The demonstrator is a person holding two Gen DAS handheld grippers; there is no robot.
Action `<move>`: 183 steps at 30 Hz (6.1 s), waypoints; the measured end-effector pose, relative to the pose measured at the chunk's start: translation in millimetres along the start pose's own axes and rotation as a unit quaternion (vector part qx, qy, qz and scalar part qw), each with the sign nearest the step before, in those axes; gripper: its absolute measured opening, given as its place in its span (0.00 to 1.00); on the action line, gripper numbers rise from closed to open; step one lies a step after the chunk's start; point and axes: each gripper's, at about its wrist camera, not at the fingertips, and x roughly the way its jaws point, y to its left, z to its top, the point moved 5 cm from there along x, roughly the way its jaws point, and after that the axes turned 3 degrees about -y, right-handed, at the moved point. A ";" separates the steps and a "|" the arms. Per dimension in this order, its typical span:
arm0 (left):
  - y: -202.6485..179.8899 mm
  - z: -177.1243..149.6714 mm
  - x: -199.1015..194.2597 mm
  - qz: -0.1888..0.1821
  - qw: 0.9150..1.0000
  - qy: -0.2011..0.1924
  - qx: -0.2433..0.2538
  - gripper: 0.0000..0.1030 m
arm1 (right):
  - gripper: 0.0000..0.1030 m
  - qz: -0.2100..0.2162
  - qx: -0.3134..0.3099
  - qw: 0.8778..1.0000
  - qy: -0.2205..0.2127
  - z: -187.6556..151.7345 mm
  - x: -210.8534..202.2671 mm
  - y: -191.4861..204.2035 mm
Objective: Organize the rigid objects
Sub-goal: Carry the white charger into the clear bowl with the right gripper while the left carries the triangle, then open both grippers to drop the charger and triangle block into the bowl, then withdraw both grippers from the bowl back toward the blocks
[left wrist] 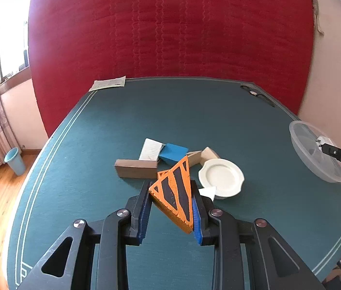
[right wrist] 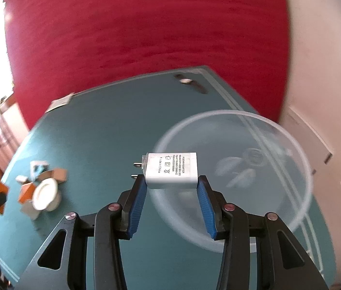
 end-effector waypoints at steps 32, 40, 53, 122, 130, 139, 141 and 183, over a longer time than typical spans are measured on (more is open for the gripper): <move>-125.5 29.4 -3.0 -0.081 0.993 -0.010 0.083 0.30 | 0.48 -0.119 0.059 0.990 -0.047 -3.8 -23.2 -108.6; -185.0 39.5 6.3 -0.123 0.985 -0.013 0.122 0.30 | 0.48 -0.132 0.067 0.986 -0.071 -3.6 -31.7 -113.1; -260.9 46.3 33.5 -0.172 0.973 0.012 0.152 0.30 | 0.48 -0.143 0.104 0.981 -0.076 -10.2 -31.7 -132.6; -197.4 53.7 24.4 -0.069 0.991 -0.049 0.107 1.00 | 0.60 -0.086 0.025 0.992 -0.092 -22.4 -33.1 -60.3; -165.6 45.0 24.9 -0.054 0.994 -0.040 0.085 1.00 | 0.60 -0.062 -0.013 0.995 -0.081 -30.7 -26.9 -25.4; -127.6 37.2 18.7 -0.031 0.997 -0.036 0.062 1.00 | 0.60 -0.022 -0.054 0.996 -0.065 -41.7 -24.5 15.1; -117.0 35.8 15.4 -0.023 0.997 -0.035 0.057 1.00 | 0.60 -0.012 -0.059 0.996 -0.059 -42.7 -22.5 21.7; 40.7 -16.7 -2.7 0.055 0.998 0.014 0.018 1.00 | 0.71 0.159 -0.150 0.974 0.065 -66.3 30.1 181.4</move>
